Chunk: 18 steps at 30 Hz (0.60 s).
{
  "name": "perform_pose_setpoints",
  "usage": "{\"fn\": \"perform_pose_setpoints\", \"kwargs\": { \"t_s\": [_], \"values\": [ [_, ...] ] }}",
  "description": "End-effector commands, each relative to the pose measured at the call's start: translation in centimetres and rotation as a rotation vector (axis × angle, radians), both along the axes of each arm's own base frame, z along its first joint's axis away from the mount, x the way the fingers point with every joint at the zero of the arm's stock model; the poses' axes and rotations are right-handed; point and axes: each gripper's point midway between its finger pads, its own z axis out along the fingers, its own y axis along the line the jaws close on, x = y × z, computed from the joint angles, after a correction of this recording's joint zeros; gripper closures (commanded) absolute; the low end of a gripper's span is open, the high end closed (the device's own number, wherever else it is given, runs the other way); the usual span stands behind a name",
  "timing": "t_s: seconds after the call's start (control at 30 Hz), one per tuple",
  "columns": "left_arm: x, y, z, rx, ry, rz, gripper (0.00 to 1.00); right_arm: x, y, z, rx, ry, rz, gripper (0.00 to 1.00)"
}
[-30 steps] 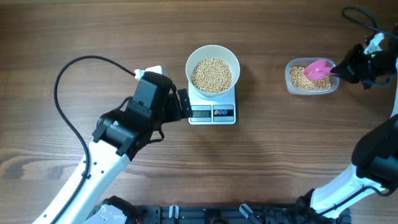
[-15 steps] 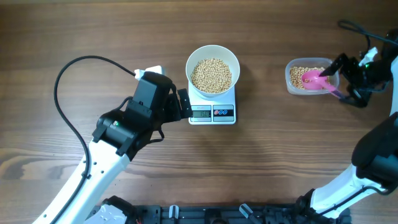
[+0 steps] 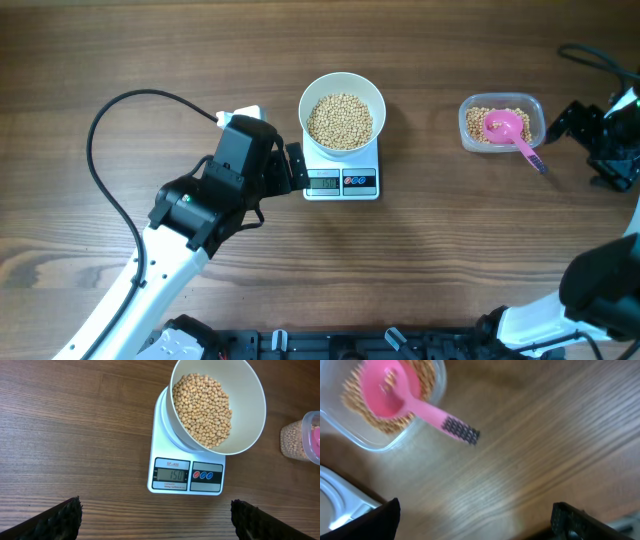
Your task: Scoop item into bowl and weigh 150g on scale
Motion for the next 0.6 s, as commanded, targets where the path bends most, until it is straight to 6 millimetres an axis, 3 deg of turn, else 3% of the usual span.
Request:
{"fn": "perform_pose_setpoints", "kwargs": {
  "t_s": [0.0,0.13,0.23,0.3,0.37,0.57],
  "values": [
    [0.1,0.3,0.3,0.007,-0.015,0.004,0.00,2.3,0.3,4.6,-0.042,-0.240,0.001,0.00],
    [0.1,0.3,0.3,0.007,-0.015,0.004,0.00,6.4,1.4,10.1,-0.025,-0.569,0.060,0.00],
    [0.1,0.3,0.3,0.007,-0.014,0.004,0.00,7.9,0.7,13.0,-0.096,-0.704,0.091,0.00],
    [0.1,0.3,0.3,0.007,-0.015,0.004,0.00,8.6,1.7,14.9,-0.133,-0.794,0.235,0.00],
    [0.1,0.3,0.3,0.007,-0.014,0.004,0.00,8.2,2.8,15.3,-0.136,-0.806,0.318,0.00],
    [0.1,0.3,0.3,0.007,-0.015,0.004,0.00,4.4,8.4,15.6,-0.127,-0.751,0.568,0.00]
  ]
}}
